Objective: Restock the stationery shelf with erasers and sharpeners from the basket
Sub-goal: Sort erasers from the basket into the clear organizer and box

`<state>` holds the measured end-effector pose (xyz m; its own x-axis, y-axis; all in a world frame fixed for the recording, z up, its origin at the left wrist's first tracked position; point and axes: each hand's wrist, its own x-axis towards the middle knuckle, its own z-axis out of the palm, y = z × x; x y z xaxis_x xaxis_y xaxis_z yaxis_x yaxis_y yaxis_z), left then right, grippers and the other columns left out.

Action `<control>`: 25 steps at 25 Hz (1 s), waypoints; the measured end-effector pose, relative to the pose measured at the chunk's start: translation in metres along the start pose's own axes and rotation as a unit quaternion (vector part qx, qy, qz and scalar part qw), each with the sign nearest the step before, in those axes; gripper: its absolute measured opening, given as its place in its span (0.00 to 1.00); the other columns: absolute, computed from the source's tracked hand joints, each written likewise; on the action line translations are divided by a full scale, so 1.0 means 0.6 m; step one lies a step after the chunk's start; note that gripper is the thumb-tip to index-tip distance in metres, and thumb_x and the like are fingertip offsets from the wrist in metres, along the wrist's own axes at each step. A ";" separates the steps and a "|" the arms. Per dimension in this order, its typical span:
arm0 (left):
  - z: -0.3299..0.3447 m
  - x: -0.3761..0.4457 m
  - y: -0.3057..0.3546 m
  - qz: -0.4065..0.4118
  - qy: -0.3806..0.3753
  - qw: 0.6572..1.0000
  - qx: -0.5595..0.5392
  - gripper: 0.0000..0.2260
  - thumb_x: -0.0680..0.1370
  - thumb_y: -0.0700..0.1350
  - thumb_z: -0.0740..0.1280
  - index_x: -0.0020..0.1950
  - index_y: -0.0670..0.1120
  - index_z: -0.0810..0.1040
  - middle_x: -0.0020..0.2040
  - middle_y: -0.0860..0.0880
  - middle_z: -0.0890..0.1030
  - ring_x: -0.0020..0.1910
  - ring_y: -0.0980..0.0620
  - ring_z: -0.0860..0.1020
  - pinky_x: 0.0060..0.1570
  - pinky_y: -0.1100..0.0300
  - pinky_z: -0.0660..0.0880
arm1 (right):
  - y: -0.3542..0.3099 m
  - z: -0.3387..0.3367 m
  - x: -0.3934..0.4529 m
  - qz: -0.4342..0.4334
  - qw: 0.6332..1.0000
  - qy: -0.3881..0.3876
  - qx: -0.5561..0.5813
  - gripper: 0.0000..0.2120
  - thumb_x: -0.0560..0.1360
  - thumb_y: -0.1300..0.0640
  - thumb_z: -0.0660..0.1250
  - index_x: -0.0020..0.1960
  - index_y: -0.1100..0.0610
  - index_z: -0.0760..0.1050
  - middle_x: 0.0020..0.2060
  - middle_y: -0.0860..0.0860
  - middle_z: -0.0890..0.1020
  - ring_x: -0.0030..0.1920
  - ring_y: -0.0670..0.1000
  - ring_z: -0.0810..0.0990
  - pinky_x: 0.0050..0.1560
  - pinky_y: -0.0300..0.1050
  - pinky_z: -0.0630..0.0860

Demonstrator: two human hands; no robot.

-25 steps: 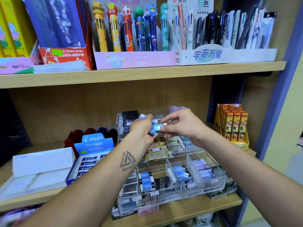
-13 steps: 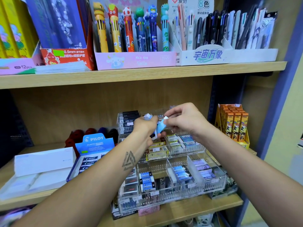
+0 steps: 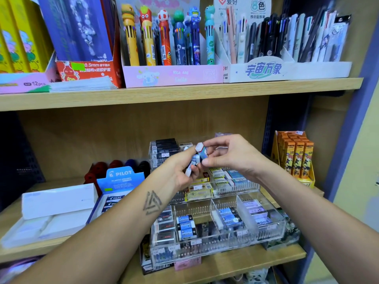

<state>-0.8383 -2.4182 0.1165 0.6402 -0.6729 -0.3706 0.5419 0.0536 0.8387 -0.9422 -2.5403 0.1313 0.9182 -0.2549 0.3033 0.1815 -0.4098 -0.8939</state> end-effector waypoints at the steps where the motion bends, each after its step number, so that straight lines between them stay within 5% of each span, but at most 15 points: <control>1: -0.004 0.002 -0.001 -0.009 -0.008 1.000 -0.025 0.13 0.80 0.49 0.66 0.43 0.41 0.77 0.28 0.46 0.74 0.19 0.57 0.69 0.13 0.71 0.61 | 0.003 0.000 0.003 -0.016 0.997 -0.004 -0.079 0.22 0.66 0.68 0.79 0.59 0.62 0.81 0.44 0.54 0.80 0.38 0.46 0.80 0.43 0.34 0.77; 3: -0.008 0.002 0.001 -0.025 -0.012 0.998 -0.056 0.10 0.79 0.45 0.66 0.42 0.40 0.76 0.30 0.46 0.73 0.19 0.57 0.68 0.12 0.71 0.60 | 0.008 0.003 0.007 -0.070 0.974 0.013 -0.215 0.20 0.67 0.64 0.80 0.58 0.58 0.83 0.47 0.52 0.80 0.39 0.44 0.77 0.43 0.31 0.73; 6: -0.010 0.001 0.006 -0.014 0.002 0.999 -0.032 0.08 0.79 0.43 0.64 0.42 0.41 0.75 0.28 0.45 0.73 0.18 0.57 0.67 0.12 0.71 0.60 | 0.012 0.005 0.002 -0.112 0.959 -0.002 -0.260 0.19 0.69 0.60 0.79 0.59 0.54 0.83 0.46 0.47 0.81 0.45 0.45 0.78 0.48 0.35 0.73; 11: -0.008 0.003 0.000 0.185 0.107 0.960 0.183 0.03 0.77 0.40 0.67 0.50 0.44 0.76 0.36 0.40 0.79 0.20 0.53 0.66 0.18 0.68 0.59 | 0.006 -0.055 0.009 -0.020 0.923 0.028 -0.382 0.16 0.67 0.54 0.80 0.54 0.51 0.85 0.37 0.44 0.82 0.39 0.44 0.79 0.39 0.35 0.73; 16: 0.007 0.014 -0.024 0.314 0.077 0.900 0.291 0.03 0.75 0.40 0.67 0.47 0.43 0.79 0.37 0.42 0.78 0.24 0.49 0.66 0.22 0.66 0.59 | 0.014 -0.100 0.006 0.057 0.840 -0.062 -0.536 0.13 0.68 0.57 0.80 0.52 0.53 0.84 0.46 0.49 0.83 0.46 0.47 0.80 0.44 0.39 0.76; 25: 0.005 0.015 -0.033 0.291 0.047 0.924 0.242 0.03 0.77 0.39 0.68 0.45 0.46 0.80 0.37 0.40 0.78 0.22 0.50 0.65 0.20 0.66 0.59 | -0.003 -0.113 0.016 0.080 0.822 -0.128 -0.550 0.06 0.67 0.60 0.80 0.43 0.53 0.87 0.43 0.46 0.86 0.46 0.45 0.82 0.51 0.43 0.81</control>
<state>-0.8447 -2.4275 0.0975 0.8030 -0.5665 0.1853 -0.2018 0.0341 0.9788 -0.9575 -2.6012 0.1585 0.9689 -0.2473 0.0054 -0.2470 -0.9684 -0.0343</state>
